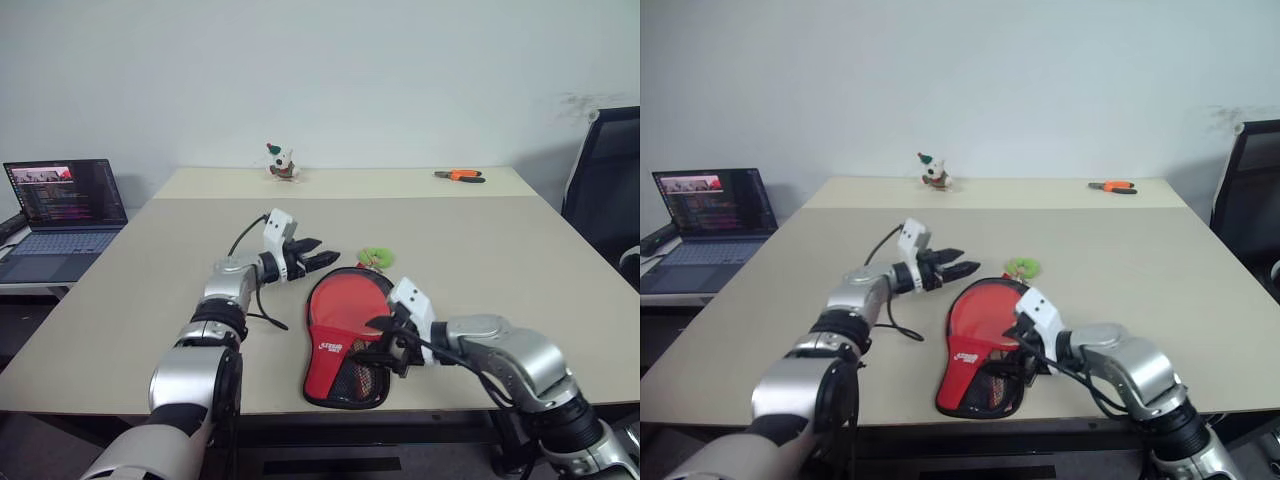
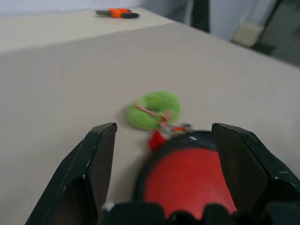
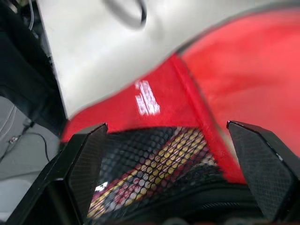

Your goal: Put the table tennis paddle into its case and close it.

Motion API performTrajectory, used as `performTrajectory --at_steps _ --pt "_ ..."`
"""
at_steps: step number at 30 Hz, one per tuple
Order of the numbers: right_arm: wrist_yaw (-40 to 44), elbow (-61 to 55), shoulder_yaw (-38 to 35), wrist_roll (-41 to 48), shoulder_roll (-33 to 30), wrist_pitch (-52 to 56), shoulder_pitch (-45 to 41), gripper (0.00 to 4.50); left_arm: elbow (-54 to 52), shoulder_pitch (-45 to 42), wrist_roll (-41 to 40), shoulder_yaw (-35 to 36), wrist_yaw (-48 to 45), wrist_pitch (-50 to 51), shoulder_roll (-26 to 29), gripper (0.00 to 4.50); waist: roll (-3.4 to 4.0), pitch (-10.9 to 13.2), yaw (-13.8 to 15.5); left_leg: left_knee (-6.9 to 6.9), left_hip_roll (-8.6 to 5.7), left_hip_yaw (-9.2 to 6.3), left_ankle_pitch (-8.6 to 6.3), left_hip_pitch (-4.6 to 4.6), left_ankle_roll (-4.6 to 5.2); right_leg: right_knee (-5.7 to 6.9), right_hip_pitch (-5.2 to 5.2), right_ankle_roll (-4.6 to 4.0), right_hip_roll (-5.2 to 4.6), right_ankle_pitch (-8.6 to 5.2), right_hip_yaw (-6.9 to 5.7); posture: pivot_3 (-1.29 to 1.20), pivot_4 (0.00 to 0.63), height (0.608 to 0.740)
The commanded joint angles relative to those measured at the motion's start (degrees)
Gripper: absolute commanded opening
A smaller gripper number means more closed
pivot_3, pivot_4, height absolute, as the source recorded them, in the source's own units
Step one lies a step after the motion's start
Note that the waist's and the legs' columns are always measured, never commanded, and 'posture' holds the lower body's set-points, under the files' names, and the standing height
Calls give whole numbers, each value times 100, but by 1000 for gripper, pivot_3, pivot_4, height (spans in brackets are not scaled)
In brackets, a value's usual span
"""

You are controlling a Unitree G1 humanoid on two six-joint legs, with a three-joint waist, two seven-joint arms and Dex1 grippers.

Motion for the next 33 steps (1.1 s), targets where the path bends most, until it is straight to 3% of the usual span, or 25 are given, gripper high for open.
performTrajectory --at_steps 1,9,19,24,27,33 --pt "247 -323 -433 410 -265 157 -266 4500 -1216 312 -347 -25 25 551 56 3524 0 0 15 1 0 0 0 0 0 0 1 0 0 0 -1 0 150 740" --pt "133 247 -729 265 -556 -201 -629 4500 -2160 1039 -177 -599 355 749 -10 3524 0 0 42 1 0 4 0 10 1 4 5 -1 0 1 7 0 150 740" --pt "-64 2630 214 -2033 -785 -3265 -1348 4500 -1987 1013 -13 -1104 593 487 -250 3524 0 0 89 0 -1 14 0 10 1 3 4 0 -1 1 11 0 150 740" --pt "-444 4429 507 -2842 -228 -4570 -1925 4500 -2114 1109 -48 -1178 599 564 -249 3524 0 0 54 -4 1 21 0 15 0 3 3 -1 0 1 17 0 150 740" --pt "-1082 5758 -54 -2565 563 -4296 -2500 4500 -2211 1171 -73 -1183 620 609 -212 3524 0 0 6 -5 3 24 1 16 -2 3 2 -2 1 2 20 0 150 740" --pt "-1861 7675 -962 -2161 1448 -4366 -3361 4500 -2429 1322 -73 -1205 671 693 -105 3524 1 0 1 -7 3 22 2 15 -3 0 0 -4 -1 3 22 0 150 740"
